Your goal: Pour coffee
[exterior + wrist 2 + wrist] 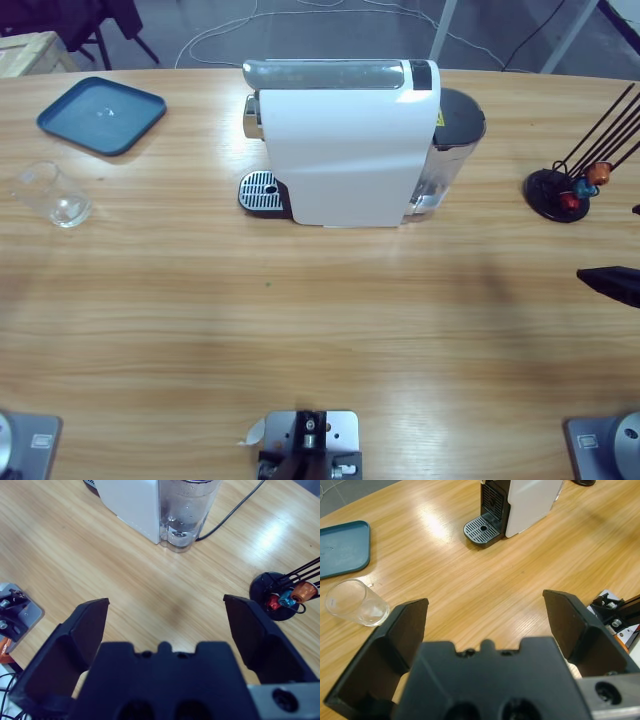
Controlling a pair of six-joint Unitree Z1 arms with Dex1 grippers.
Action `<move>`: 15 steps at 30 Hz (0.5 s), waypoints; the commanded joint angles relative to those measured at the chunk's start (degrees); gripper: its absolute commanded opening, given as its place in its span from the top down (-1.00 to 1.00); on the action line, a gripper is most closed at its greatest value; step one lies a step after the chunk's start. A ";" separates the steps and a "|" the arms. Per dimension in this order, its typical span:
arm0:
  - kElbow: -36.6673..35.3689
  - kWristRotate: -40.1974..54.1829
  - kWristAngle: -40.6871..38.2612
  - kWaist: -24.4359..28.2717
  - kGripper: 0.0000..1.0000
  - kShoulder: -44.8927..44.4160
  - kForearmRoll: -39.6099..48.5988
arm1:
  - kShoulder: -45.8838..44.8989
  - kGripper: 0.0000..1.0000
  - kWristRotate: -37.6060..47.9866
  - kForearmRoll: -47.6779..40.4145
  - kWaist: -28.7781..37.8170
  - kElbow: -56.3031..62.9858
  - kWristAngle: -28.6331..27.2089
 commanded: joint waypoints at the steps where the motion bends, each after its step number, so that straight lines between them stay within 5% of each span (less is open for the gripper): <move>1: 1.43 -0.98 0.64 -0.59 -1.00 0.53 -0.52 | 1.44 -1.00 -0.55 -0.27 -0.47 0.70 0.12; 15: 0.50 -3.85 -1.91 -0.59 -1.00 6.80 -3.97 | 1.53 -1.00 -0.55 -0.27 -0.47 0.70 0.12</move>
